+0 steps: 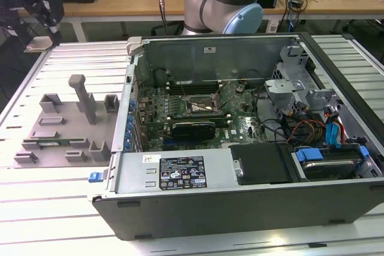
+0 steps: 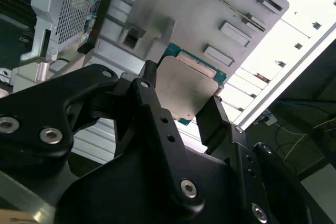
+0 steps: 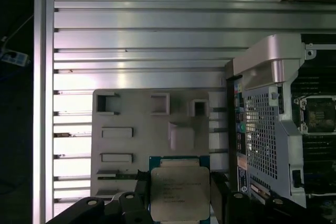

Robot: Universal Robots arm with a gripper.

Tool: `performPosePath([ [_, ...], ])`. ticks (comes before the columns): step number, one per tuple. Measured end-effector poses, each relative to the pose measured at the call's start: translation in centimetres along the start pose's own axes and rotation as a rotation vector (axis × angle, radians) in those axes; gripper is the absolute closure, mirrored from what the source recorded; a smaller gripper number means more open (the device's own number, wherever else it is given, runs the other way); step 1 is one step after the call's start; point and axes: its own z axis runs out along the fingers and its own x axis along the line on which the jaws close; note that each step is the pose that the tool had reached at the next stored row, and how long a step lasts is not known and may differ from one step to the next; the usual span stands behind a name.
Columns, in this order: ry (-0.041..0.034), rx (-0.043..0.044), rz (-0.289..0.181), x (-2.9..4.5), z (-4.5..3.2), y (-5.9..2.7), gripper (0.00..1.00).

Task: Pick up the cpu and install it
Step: 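Pick up the cpu and move it towards the insertion slot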

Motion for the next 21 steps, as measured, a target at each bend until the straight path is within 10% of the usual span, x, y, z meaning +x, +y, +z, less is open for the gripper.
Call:
performPosePath([
  [13,0.0,0.0,0.0,-4.1,0.25,0.08,0.46],
  [21,0.0063,0.0,0.0,-10.62,0.66,0.16,0.46],
])
